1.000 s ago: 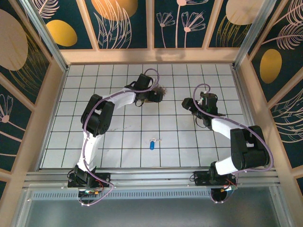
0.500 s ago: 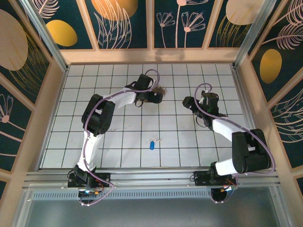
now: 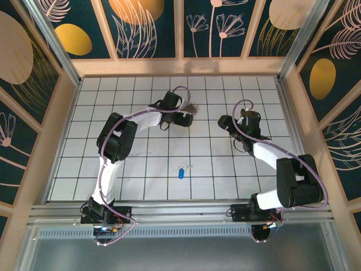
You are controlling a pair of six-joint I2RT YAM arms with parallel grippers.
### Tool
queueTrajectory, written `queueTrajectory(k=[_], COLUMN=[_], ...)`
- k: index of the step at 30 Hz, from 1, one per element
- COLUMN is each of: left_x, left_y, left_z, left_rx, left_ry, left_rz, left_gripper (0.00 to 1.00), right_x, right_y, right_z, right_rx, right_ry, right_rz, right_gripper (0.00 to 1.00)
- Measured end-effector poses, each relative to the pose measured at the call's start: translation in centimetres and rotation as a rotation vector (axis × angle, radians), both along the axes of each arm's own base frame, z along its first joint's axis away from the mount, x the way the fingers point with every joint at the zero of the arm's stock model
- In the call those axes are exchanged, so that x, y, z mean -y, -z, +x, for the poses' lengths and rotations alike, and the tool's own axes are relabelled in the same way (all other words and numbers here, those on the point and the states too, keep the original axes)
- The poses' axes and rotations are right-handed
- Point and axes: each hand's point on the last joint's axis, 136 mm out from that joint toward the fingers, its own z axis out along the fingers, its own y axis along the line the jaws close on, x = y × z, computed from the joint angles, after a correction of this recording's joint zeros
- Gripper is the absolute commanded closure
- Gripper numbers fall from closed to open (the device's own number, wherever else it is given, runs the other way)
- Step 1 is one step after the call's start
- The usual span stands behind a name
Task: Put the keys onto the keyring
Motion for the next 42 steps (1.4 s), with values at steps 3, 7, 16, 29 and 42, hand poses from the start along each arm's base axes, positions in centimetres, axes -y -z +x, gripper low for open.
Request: queueTrajectory(k=[3,7,16,29,42], left_x=[-0.2,-0.7,-1.0,-1.3,-0.2], left_y=[0.0,0.1,0.2,0.3,0.1], left_z=[-0.2,-0.9,-2.0,-4.5,-8.6], left_rx=[0.009,0.002,0.008,0.010,-0.026], left_ry=[0.004,0.006,0.006,-0.010,-0.031], left_rz=[0.002,0.009,0.020,0.021,-0.029], left_gripper=[0.02,0.01,0.01,0.02,0.01], right_x=[0.0,0.0,0.0,0.0,-0.1], right_y=[0.0,0.0,0.0,0.4,1.2], right_z=[0.0,0.0,0.0,-0.1,0.0], right_rx=[-0.003,-0.006,-0.011,-0.018,-0.043], right_ry=[0.006,0.010,0.016,0.018,0.025], right_rz=[0.008,0.013,0.021,0.028,0.038], right_gripper=[0.23,0.23,0.23,0.23,0.23])
